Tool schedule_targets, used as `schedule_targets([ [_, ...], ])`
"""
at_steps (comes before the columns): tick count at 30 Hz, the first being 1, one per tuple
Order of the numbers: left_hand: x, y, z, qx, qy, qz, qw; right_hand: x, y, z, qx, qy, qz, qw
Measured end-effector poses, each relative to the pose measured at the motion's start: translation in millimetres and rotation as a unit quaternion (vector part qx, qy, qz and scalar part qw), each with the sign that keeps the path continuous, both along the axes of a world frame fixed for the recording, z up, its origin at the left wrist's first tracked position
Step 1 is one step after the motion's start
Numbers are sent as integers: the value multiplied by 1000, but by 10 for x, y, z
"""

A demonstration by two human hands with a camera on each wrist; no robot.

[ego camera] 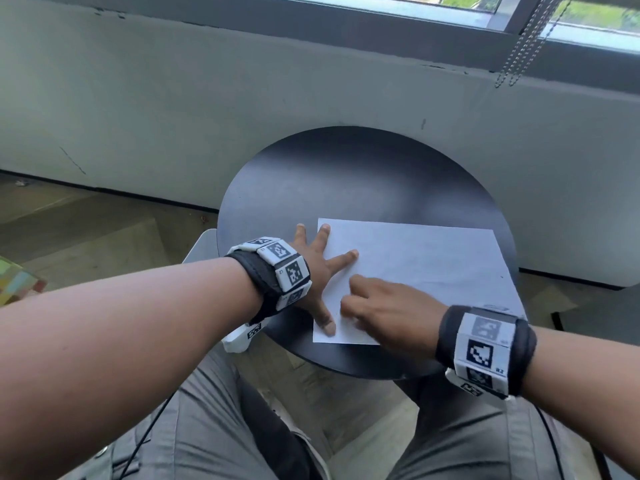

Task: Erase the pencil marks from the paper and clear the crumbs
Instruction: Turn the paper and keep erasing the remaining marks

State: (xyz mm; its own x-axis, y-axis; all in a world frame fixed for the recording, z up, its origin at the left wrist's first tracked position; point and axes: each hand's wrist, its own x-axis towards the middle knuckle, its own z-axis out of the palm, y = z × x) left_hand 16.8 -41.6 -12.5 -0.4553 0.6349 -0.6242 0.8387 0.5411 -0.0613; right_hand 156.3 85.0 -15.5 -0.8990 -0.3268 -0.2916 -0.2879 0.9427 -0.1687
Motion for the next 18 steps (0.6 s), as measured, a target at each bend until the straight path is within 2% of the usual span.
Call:
schedule_targets([
  [2, 3, 0, 1, 4, -3, 1, 1000, -109, 249, 28, 6, 4, -104, 995],
  [4, 0, 1, 10, 3, -3, -2, 1000, -188, 495, 64, 24, 46, -209, 976],
  [6, -6, 9, 3, 4, -4, -3, 1000, -160, 462, 58, 42, 54, -205, 976],
  [9, -8, 12, -16, -1, -5, -1, 1000, 53, 1, 28, -3, 9, -78, 997],
  [11, -9, 11, -18, -8, -4, 0, 1000, 87, -78, 28, 3, -6, -41, 999],
  [13, -13, 18, -23, -4, -5, -1, 1000, -62, 132, 13, 7, 0, -96, 995],
  [16, -21, 16, -38, -2, -2, -2, 1000, -281, 580, 14, 34, 48, -263, 963],
  [18, -21, 12, -38, -5, -5, 1, 1000, -285, 601, -16, 58, 55, -262, 962],
])
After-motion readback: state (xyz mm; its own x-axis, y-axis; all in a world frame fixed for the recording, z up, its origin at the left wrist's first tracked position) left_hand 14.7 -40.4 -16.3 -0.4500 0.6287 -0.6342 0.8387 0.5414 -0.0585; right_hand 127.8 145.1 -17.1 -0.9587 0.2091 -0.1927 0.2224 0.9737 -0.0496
